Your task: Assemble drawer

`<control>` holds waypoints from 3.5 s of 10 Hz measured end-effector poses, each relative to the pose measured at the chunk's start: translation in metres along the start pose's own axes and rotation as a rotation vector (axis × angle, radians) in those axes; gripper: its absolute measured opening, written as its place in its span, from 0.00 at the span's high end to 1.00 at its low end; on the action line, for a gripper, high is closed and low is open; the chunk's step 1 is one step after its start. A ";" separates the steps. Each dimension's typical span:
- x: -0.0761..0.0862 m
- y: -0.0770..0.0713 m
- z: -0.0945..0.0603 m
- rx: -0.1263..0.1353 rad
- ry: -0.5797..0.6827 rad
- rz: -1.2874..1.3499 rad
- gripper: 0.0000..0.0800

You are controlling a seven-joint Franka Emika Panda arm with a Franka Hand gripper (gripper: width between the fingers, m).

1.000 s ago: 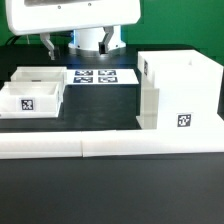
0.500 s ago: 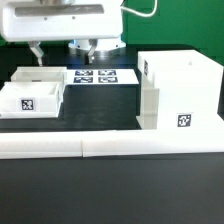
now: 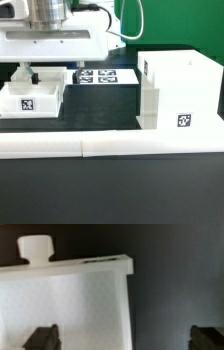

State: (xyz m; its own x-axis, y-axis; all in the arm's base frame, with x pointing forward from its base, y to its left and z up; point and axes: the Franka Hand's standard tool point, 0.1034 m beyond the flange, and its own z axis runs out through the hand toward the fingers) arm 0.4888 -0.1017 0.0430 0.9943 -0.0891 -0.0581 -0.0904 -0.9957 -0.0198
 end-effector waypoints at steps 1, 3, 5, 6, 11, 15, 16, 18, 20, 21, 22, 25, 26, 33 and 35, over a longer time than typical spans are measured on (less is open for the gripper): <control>0.000 0.000 0.000 0.000 -0.001 0.000 0.19; 0.000 0.000 0.000 0.000 -0.002 0.000 0.19; -0.002 0.003 0.003 0.002 0.003 -0.047 0.19; -0.008 0.004 0.011 0.003 0.008 -0.056 0.19; -0.017 -0.003 0.034 -0.004 -0.014 -0.079 0.19; -0.019 -0.003 0.038 -0.006 -0.019 -0.081 0.19; -0.019 -0.004 0.039 -0.006 -0.019 -0.081 0.20; -0.020 -0.003 0.039 -0.006 -0.019 -0.081 0.43; -0.020 -0.003 0.039 -0.006 -0.020 -0.081 0.67; -0.020 -0.003 0.039 -0.006 -0.020 -0.081 0.91; -0.020 -0.003 0.039 -0.006 -0.020 -0.081 0.91; -0.020 -0.003 0.039 -0.006 -0.020 -0.081 0.95; -0.020 -0.003 0.039 -0.006 -0.020 -0.081 0.95; -0.003 -0.040 0.019 0.008 -0.048 -0.179 0.95; -0.001 -0.042 0.019 0.008 -0.044 -0.209 0.95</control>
Offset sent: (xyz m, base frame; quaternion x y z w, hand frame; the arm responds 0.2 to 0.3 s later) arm 0.0000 0.0000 0.0000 0.0000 0.0000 0.0000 1.0000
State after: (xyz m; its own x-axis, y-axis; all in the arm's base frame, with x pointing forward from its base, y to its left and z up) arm 0.4907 -0.0596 0.0252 0.9881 0.1204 -0.0954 0.1167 -0.9922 -0.0437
